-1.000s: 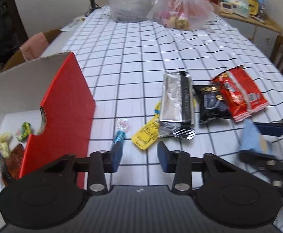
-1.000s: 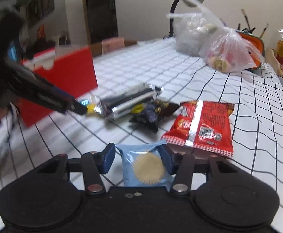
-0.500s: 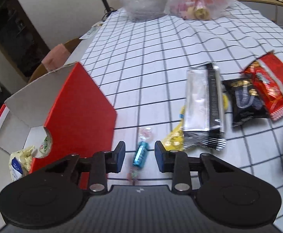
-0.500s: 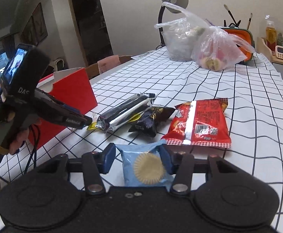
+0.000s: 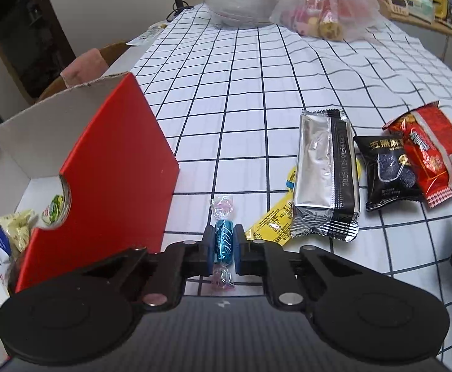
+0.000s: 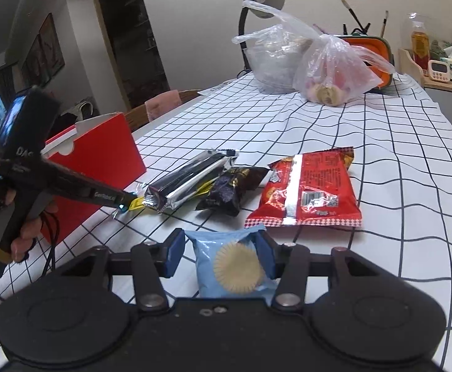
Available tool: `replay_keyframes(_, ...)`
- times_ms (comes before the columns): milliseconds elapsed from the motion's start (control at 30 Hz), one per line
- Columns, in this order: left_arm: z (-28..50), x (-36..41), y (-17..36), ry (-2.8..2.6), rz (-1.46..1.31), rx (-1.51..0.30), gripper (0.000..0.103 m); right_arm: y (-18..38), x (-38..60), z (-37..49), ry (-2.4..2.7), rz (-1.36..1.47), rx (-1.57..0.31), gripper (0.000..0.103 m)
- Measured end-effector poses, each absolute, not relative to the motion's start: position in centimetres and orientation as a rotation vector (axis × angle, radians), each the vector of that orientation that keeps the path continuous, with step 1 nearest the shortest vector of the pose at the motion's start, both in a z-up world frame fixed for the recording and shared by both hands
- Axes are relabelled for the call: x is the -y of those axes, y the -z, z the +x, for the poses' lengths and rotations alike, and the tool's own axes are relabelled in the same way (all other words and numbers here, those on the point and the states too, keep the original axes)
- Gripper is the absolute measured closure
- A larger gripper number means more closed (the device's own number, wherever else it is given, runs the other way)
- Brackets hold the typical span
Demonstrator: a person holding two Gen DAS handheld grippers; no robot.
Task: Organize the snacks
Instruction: 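Carry the blue candy and cookie packet with both tools over the red box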
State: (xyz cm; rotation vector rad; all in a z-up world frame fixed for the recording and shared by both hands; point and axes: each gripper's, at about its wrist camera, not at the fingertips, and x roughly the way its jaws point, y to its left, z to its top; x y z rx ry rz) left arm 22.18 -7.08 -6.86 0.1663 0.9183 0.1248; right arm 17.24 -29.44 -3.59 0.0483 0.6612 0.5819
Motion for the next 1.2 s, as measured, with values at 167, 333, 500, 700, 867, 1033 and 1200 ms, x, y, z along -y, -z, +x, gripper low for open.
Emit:
replay_keyframes(167,21.0,6.9,6.1,-0.100,0.118,-0.891,0.092,3.5,29.6,17.2,-0.556,0.070,-0.652,0.055)
replay_keyframes(333,19.9,6.4,5.3,-0.073,0.069,-0.880,0.092,3.4,29.8,17.3,-0.541,0.107,-0.664,0.055)
replay_keyframes(500,18.6,5.6,4.6,-0.038,0.024,-0.879,0.092,3.1,29.2,17.1,-0.514,0.106,-0.676,0.055)
replay_keyframes(700,17.1,5.1,3.4,0.022,-0.011,-0.856,0.092,2.1,29.5,15.6,-0.454,0.131,-0.682,0.056)
replay_keyframes(867,15.3,5.1,2.0,0.073,-0.021,-0.820,0.092,0.4,28.9,13.9,-0.420,0.108,-0.667,0.056)
replay_keyframes(1033,13.4,4.3,-0.1,0.117,-0.031,-0.777,0.092,-1.8,27.3,12.1,-0.411,0.095,-0.639,0.057)
replay_keyframes(1200,11.9,2.4,-2.2,0.128,-0.040,-0.731,0.092,-4.7,24.1,10.8,-0.426,0.057,-0.594,0.057)
